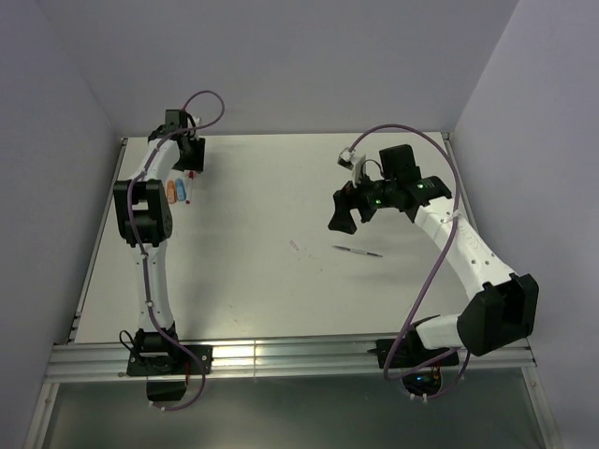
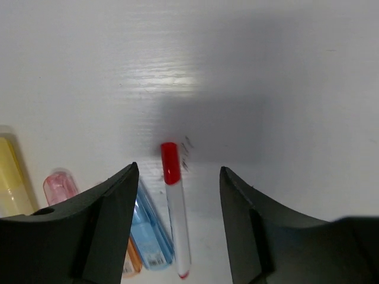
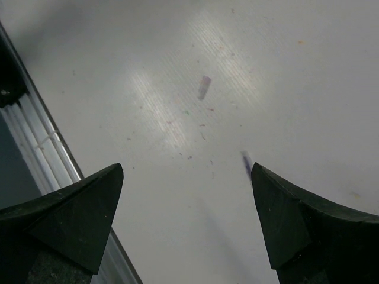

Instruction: Insert the pens into the pen caps

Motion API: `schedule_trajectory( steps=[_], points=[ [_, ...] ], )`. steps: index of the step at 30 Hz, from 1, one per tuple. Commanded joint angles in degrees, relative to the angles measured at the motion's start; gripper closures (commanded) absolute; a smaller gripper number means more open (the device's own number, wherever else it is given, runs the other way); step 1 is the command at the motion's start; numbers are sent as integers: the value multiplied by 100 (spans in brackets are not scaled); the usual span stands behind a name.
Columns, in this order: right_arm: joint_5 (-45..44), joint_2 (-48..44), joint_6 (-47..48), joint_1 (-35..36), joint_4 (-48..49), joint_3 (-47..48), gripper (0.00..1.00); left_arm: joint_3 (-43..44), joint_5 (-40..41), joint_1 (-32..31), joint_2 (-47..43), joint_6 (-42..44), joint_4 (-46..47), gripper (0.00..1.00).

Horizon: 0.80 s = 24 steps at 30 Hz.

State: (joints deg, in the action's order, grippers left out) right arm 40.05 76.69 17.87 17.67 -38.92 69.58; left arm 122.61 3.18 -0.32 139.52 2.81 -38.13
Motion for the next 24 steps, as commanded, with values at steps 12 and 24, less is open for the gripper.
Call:
schedule_trajectory(
  steps=[12,24],
  points=[
    [-2641,1023,1895,-168,-1136,337,15,-1836,-2215,-724,-3510,406,719,35],
    [-3126,2008,1931,605,-398,-58,29,-3190,-3455,-759,-4671,141,895,32]
  ],
)
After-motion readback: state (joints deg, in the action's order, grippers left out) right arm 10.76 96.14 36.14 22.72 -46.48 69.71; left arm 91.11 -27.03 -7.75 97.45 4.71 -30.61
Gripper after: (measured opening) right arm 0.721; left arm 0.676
